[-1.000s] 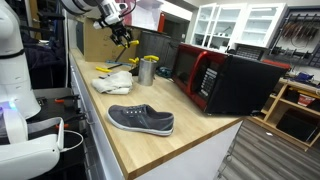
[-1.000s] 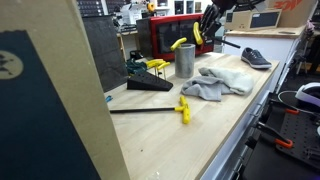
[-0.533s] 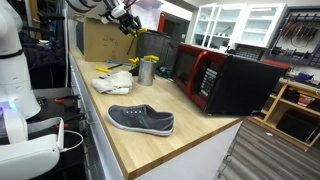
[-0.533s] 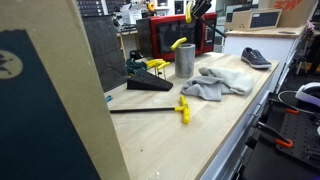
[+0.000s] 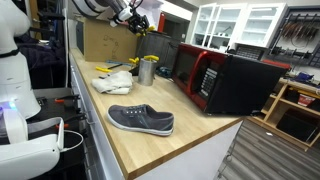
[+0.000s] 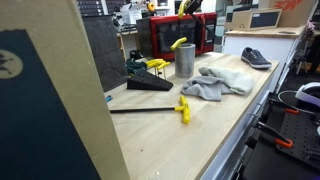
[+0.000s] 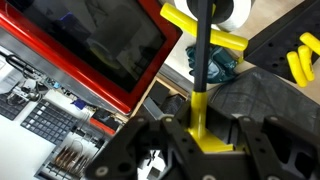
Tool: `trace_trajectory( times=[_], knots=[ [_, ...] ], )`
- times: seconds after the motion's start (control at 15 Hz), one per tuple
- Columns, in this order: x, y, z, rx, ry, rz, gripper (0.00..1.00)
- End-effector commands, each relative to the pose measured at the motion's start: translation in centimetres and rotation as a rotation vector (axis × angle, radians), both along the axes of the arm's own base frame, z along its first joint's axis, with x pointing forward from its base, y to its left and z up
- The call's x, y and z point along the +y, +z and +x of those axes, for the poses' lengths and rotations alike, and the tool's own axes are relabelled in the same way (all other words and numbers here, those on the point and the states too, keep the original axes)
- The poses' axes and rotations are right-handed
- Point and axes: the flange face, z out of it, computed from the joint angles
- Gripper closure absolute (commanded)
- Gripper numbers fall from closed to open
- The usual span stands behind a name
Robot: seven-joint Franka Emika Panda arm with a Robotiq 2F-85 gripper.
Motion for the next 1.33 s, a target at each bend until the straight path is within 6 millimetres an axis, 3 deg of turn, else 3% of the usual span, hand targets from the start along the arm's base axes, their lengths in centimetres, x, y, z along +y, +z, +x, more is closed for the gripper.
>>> trace_trajectory(
  times=[0.0,0.53,1.27],
  knots=[
    [-0.1,0.8,2.0,-0.060,-0.018,0.031,0.95],
    [0.2,3.2,4.1,-0.163,-0.032,0.054,0.95],
    [1.8,2.4,5.2,-0.264,-0.026,0.140,0.95]
  ],
)
